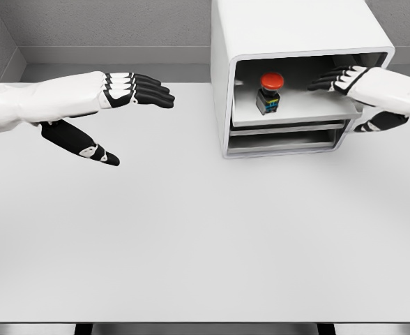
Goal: Slide open multi-storey tabletop storage cabinets and put open load switch and slide close multi-storey tabletop storage cabinets
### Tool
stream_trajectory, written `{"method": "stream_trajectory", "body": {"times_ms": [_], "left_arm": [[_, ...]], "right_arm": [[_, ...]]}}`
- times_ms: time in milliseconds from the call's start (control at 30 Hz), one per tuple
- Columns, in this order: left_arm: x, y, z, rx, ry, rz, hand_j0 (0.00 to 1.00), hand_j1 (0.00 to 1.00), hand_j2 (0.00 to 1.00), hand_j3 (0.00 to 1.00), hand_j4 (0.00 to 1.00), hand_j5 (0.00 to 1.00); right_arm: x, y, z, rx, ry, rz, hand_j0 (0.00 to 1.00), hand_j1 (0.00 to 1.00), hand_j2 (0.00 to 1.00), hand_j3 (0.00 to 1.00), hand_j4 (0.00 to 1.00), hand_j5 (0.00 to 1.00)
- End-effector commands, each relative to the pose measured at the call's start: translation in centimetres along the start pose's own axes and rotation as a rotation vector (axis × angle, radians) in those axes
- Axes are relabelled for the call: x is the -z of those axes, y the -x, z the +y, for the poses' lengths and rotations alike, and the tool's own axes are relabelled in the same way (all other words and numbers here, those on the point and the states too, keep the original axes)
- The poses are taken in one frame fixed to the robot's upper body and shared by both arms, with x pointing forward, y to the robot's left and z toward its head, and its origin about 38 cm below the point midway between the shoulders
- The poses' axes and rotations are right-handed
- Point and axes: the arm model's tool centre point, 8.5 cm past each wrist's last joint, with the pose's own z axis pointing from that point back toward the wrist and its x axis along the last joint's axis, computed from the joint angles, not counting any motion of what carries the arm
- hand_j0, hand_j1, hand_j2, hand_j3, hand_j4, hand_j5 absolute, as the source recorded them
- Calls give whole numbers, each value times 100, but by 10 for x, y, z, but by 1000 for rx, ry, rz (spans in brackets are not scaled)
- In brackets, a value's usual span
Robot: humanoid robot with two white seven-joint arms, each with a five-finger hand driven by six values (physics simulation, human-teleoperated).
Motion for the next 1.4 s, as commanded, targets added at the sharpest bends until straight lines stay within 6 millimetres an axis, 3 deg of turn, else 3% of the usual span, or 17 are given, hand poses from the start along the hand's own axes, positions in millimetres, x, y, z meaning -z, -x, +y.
{"method": "stream_trajectory", "body": {"times_ms": [0, 67, 100, 333, 433, 667, 733, 867, 1100, 1367], "left_arm": [[-1, 0, 1, -7, -5, 2, 100, 100, 100, 100, 100, 100], [-1, 1, 1, -6, -6, 3, 100, 100, 100, 100, 100, 100], [-1, 1, 1, -7, -5, 3, 100, 100, 100, 100, 100, 100], [-6, 2, -3, -17, -5, 17, 100, 100, 100, 100, 100, 100], [-6, 2, -4, -19, -3, 16, 100, 100, 100, 100, 100, 100], [-11, 3, -7, -26, 3, 31, 100, 100, 100, 100, 100, 100], [-12, 3, -7, -27, 5, 34, 100, 100, 100, 100, 100, 100], [-13, 5, -13, -41, 8, 40, 100, 100, 100, 100, 100, 100], [-13, 6, -14, -45, 9, 43, 100, 100, 100, 100, 100, 100], [-14, 7, -17, -50, 12, 46, 100, 100, 100, 100, 100, 100]], "right_arm": [[-16, 4, -10, 6, 21, 22, 100, 100, 100, 100, 100, 100], [-23, 6, -11, 23, 27, 28, 100, 100, 100, 100, 100, 100], [-25, 5, 0, 49, 12, 28, 100, 100, 100, 100, 100, 100], [-18, -43, 9, 22, -39, -107, 100, 100, 100, 100, 100, 100], [-18, -46, 16, 26, -67, -116, 100, 100, 100, 100, 100, 100], [-18, -43, 38, 38, -201, -107, 100, 100, 100, 100, 100, 100], [-6, -44, 51, 63, -245, -125, 100, 100, 100, 100, 100, 100], [8, -44, 59, 30, -259, -124, 100, 100, 100, 100, 100, 100], [16, -23, 47, 31, -222, -75, 100, 100, 100, 100, 100, 100], [19, -19, 47, 30, -229, -65, 100, 100, 100, 100, 100, 100]]}}
